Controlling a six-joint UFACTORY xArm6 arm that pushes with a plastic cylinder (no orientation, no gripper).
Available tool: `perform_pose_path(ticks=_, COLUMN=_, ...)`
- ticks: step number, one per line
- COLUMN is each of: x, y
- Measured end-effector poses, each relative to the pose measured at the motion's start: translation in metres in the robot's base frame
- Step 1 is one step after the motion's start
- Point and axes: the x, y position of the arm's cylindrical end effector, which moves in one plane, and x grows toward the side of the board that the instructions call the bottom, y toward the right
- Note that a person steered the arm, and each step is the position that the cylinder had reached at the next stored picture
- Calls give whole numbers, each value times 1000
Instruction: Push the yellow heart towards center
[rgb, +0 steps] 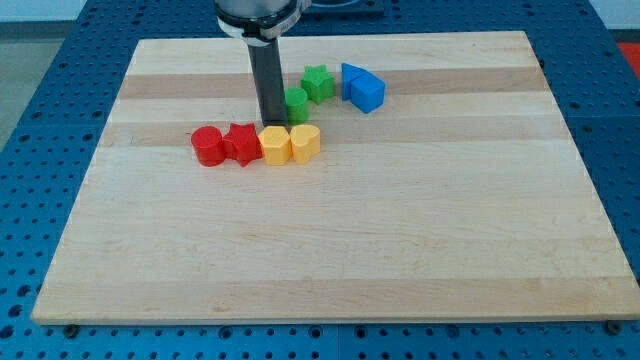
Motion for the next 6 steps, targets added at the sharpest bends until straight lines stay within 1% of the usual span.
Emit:
perform_pose_path(ticks=1, x=-7, y=4)
perform_pose_path(ticks=3, x=-7, y=8)
perform_pose_path(ticks=4, x=10, y=9)
perform_pose_path(ticks=5, x=27, y=22)
perform_pose_path(ticks=6, x=27, y=43)
